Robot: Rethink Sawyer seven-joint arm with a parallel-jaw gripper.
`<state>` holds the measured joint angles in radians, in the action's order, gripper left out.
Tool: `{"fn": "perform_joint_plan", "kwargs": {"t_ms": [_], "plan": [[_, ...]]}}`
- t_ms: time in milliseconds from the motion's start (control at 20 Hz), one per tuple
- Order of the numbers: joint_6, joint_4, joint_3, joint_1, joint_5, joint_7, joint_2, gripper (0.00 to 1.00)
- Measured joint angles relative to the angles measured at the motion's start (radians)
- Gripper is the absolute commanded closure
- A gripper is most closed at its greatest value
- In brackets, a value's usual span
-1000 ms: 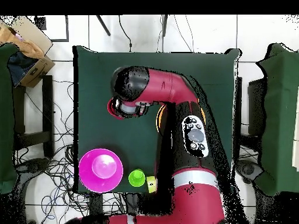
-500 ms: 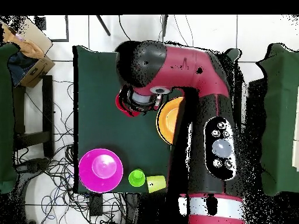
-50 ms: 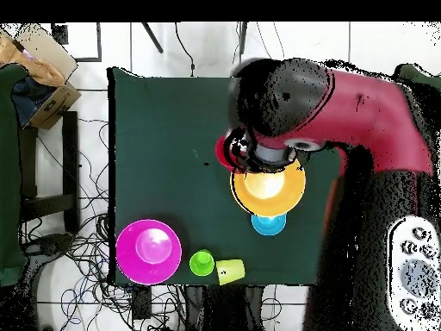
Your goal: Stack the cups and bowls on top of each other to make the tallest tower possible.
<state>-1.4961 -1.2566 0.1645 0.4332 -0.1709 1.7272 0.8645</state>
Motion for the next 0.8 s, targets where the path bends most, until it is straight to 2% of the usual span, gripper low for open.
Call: {"fn": "perform_joint_plan", "kwargs": {"t_ms": [150, 300, 450, 550, 800], "plan": [[0.02, -0.038, 0.008, 0.06, -0.006, -0.071, 0.032, 1.0], [0.106, -0.126, 0.02, 0.144, -0.009, -0.169, 0.074, 1.0], [0.174, -0.184, 0.027, 0.183, -0.009, -0.208, 0.092, 1.0], [0.261, -0.251, 0.036, 0.22, -0.011, -0.241, 0.104, 1.0], [0.391, -0.344, 0.048, 0.252, -0.022, -0.253, 0.1, 1.0]]}}
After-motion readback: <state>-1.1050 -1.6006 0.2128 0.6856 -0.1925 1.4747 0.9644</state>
